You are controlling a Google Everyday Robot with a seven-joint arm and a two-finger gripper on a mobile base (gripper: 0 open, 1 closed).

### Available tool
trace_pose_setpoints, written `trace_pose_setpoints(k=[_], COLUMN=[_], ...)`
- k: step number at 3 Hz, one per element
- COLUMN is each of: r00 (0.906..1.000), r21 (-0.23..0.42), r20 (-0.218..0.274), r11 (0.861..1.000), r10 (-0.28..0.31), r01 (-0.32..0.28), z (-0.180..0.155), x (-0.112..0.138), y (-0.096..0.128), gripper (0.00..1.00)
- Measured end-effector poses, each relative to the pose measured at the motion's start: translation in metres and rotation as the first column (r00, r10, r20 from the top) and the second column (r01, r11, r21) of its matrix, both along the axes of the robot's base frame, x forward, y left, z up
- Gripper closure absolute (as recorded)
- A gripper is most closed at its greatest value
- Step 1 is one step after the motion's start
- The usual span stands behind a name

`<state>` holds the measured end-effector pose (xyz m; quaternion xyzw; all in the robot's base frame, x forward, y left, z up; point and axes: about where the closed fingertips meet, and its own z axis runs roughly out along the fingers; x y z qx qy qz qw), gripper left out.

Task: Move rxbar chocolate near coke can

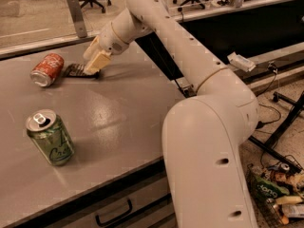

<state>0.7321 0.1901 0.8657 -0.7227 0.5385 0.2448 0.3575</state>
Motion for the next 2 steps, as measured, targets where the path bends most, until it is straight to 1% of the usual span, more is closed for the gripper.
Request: trace_pose_setpoints(k=[1, 2], r00=[1.0000, 1.0000], r21=[-0.001, -0.001], r20=[-0.004, -0.004], r11=[1.000, 1.000], r10=[0.004, 0.004], r01=[-0.004, -0.004], z=[-0.0025, -0.0026], x=[-0.0007, -0.0007], y=[0.0029, 0.0031], gripper=[0.00, 0.00])
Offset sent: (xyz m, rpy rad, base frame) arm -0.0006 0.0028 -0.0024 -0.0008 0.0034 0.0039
